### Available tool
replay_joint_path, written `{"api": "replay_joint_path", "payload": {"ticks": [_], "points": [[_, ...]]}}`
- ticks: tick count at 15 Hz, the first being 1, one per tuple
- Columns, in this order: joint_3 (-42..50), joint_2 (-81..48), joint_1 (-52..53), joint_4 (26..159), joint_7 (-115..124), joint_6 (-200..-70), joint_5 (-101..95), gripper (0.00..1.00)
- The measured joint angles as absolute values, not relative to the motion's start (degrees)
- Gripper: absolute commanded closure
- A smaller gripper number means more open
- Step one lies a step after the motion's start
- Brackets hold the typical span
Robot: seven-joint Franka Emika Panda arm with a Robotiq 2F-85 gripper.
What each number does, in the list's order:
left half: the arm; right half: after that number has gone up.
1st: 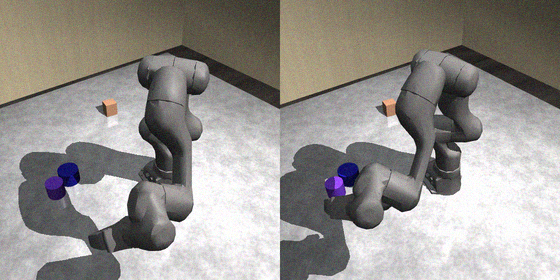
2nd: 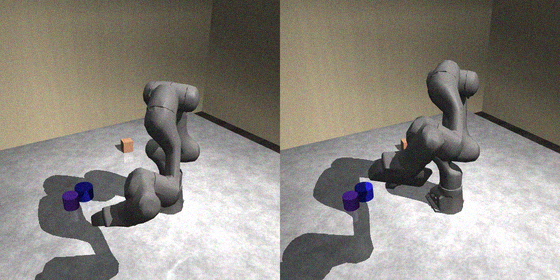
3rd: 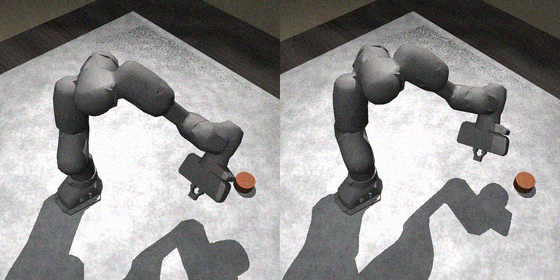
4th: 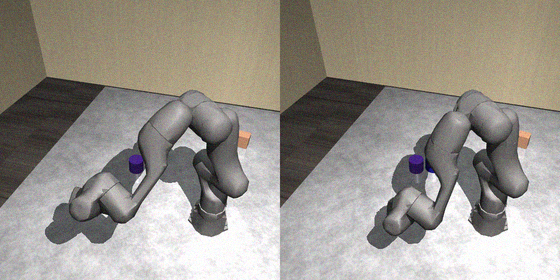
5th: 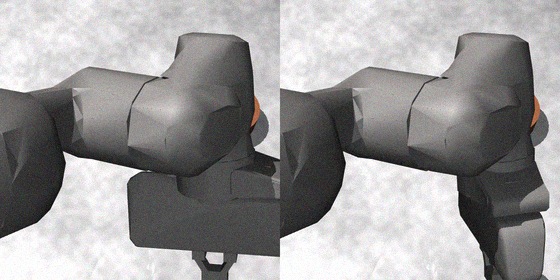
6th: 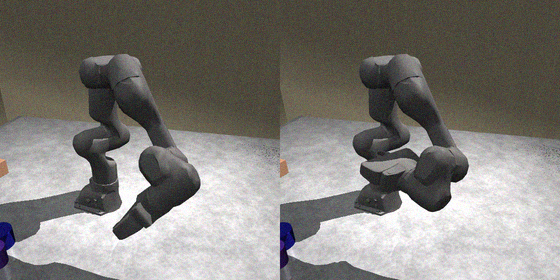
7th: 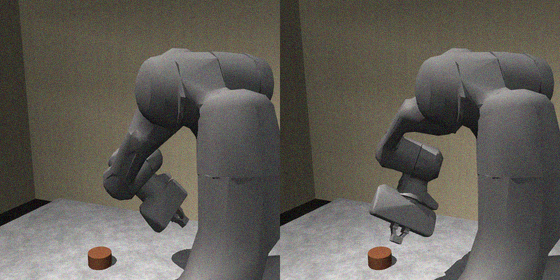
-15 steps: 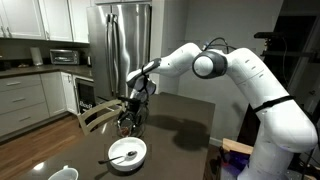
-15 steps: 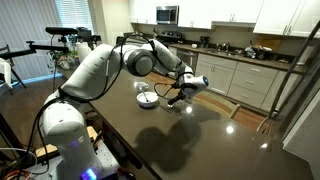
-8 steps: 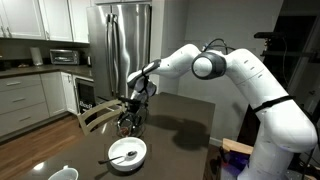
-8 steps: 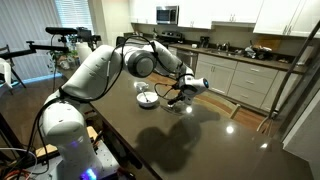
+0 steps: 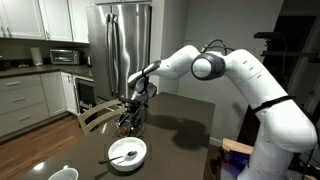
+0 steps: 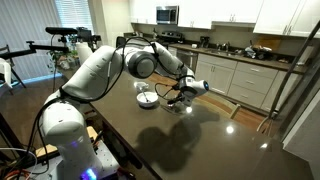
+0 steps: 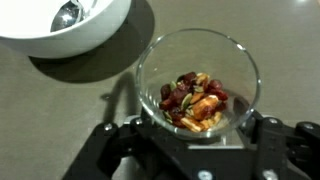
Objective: Pour the contents of the glass cup into the bowl
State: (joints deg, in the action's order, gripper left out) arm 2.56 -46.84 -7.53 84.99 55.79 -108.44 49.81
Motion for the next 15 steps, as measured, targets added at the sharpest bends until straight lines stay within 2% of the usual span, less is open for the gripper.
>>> {"api": "replay_joint_path", "payload": {"ticks": [2,15], "points": [[2.6,-46.8,-7.6,85.0,55.8,-108.4,50.0,0.58],[2.6,-46.3,-7.6,85.0,55.8,-108.4,50.1,0.58]]}}
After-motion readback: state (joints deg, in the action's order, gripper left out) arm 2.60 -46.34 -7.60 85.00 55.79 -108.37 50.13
